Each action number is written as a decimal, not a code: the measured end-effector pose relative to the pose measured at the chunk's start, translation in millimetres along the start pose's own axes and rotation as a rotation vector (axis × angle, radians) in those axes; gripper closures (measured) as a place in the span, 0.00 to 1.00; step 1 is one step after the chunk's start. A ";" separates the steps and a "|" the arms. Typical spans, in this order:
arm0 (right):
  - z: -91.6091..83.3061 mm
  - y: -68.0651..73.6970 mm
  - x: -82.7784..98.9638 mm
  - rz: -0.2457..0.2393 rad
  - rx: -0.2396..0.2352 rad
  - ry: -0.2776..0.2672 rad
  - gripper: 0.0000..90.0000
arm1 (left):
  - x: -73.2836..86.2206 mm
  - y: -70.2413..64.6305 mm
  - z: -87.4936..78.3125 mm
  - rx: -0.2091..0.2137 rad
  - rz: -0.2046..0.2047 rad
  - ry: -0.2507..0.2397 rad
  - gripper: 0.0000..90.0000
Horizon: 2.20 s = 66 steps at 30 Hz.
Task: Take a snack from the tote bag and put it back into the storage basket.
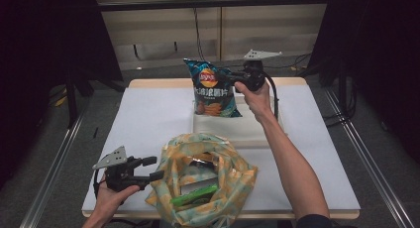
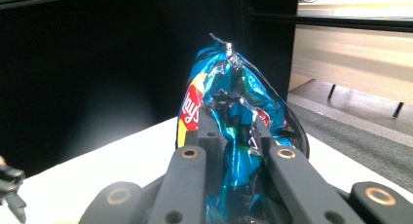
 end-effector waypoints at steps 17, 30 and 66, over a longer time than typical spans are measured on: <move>23.4 -39.6 31.7 0.059 0.071 0.060 0.90 | 0.9 0.9 1.2 0.006 0.002 0.006 0.39; 23.0 -63.7 24.2 0.065 0.124 0.073 0.84 | 2.2 2.0 2.1 0.002 -0.005 0.014 0.39; -38.9 -35.4 60.9 0.120 0.284 0.079 0.32 | 0.2 -0.6 2.0 0.008 0.002 0.006 0.38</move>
Point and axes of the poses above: each handheld gripper's, and its own axes: z roughly forward along the jaws, x roughly out of its underside, y roughly to its left, the point moved 1 cm from there along z, roughly forward along the jaws, and after that the axes turned 5 degrees about -x, right-handed, at the moved point
